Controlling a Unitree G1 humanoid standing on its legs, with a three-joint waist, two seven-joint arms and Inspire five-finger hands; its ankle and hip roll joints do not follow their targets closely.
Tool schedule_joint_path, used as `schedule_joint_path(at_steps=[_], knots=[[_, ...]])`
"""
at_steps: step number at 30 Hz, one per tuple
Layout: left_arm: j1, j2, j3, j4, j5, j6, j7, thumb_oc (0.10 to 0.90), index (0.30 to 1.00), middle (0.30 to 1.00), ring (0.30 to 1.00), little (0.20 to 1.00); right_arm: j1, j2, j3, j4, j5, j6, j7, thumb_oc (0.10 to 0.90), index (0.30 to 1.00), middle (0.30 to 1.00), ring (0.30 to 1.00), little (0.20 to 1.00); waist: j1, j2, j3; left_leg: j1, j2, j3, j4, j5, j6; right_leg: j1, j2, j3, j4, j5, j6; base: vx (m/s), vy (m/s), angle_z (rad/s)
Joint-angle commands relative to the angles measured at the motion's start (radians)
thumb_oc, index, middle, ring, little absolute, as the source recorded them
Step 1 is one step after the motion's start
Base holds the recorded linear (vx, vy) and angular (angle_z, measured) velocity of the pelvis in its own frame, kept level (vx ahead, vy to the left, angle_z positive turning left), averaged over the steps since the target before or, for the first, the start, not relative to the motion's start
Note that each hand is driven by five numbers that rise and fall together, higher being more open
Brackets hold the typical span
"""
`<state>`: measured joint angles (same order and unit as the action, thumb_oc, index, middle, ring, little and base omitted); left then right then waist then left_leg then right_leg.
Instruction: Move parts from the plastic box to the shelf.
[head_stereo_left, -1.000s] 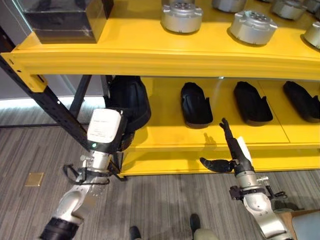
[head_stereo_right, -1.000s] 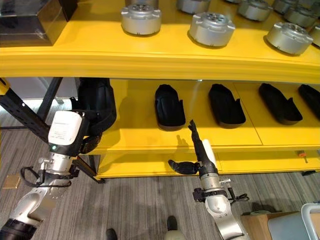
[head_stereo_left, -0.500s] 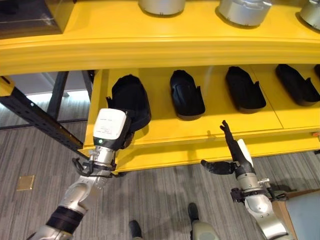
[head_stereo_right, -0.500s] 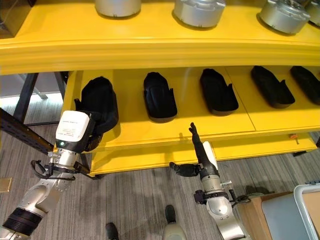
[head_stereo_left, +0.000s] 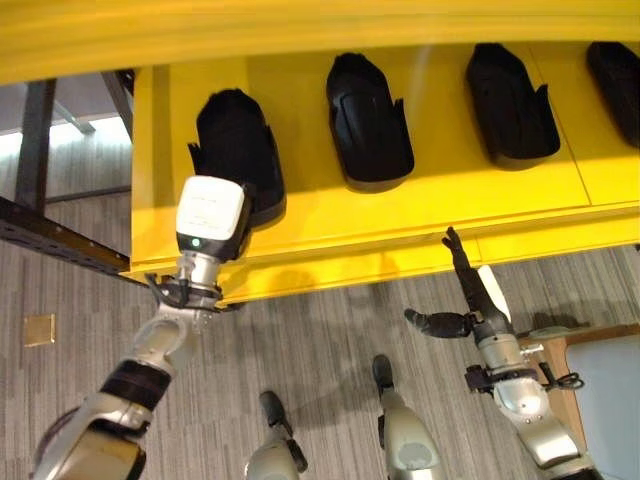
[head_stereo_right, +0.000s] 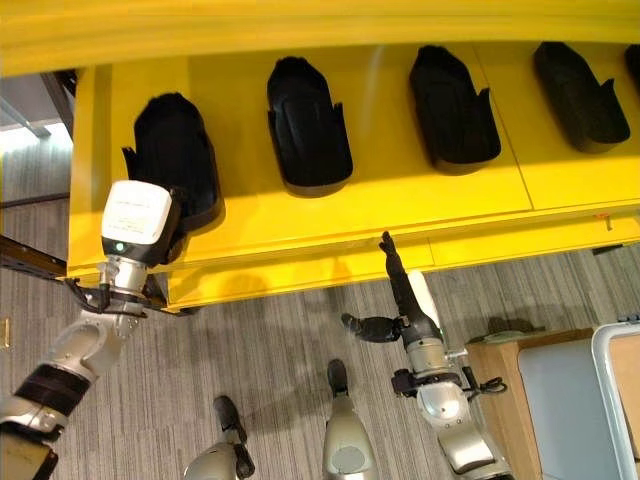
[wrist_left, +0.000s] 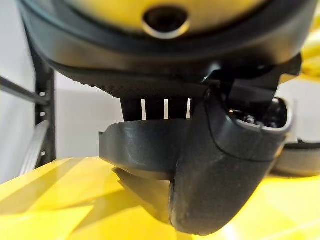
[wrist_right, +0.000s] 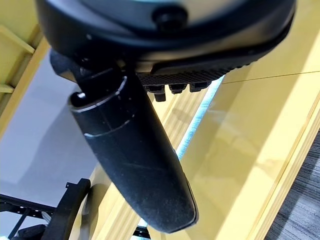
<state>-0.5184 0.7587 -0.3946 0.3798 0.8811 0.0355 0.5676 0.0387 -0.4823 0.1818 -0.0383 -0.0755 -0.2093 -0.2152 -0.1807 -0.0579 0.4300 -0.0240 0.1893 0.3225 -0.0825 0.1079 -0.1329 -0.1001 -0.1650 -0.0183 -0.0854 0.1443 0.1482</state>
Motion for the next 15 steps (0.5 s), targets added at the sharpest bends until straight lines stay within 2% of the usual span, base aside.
schedule_joint_path(at_steps=[1,6,15], knots=[[-0.148,0.087,-0.011,0.065,0.036,0.005,0.042,0.400,0.300,0.300,0.300,0.300,-0.072,-0.037,-0.033,-0.130,0.013,-0.114,-0.035,0.900,1.000,1.000,1.000,1.000,-0.008,-0.032,-0.050,-0.049,0.025,-0.039,0.105,-0.021,0.015,-0.053,-0.062,-0.031,0.110,-0.025,0.038,0.00,0.000,0.00],[-0.228,0.112,-0.086,0.180,0.050,0.024,0.023,0.400,0.300,0.300,0.300,0.300,-0.071,-0.048,-0.024,-0.129,0.003,-0.124,-0.044,0.900,1.000,1.000,1.000,1.000,-0.014,-0.038,-0.030,-0.078,0.027,-0.044,0.126,-0.024,0.014,-0.075,-0.063,-0.030,0.122,-0.023,0.037,0.00,0.000,0.00],[-0.283,0.143,-0.144,0.256,0.050,0.019,0.015,0.400,0.300,0.300,0.300,0.300,-0.055,-0.062,-0.020,-0.135,0.008,-0.134,-0.040,0.900,1.000,1.000,1.000,1.000,-0.017,-0.043,-0.022,-0.103,0.029,-0.054,0.154,-0.031,0.010,-0.083,-0.066,-0.028,0.128,-0.024,0.039,0.00,0.000,0.00]])
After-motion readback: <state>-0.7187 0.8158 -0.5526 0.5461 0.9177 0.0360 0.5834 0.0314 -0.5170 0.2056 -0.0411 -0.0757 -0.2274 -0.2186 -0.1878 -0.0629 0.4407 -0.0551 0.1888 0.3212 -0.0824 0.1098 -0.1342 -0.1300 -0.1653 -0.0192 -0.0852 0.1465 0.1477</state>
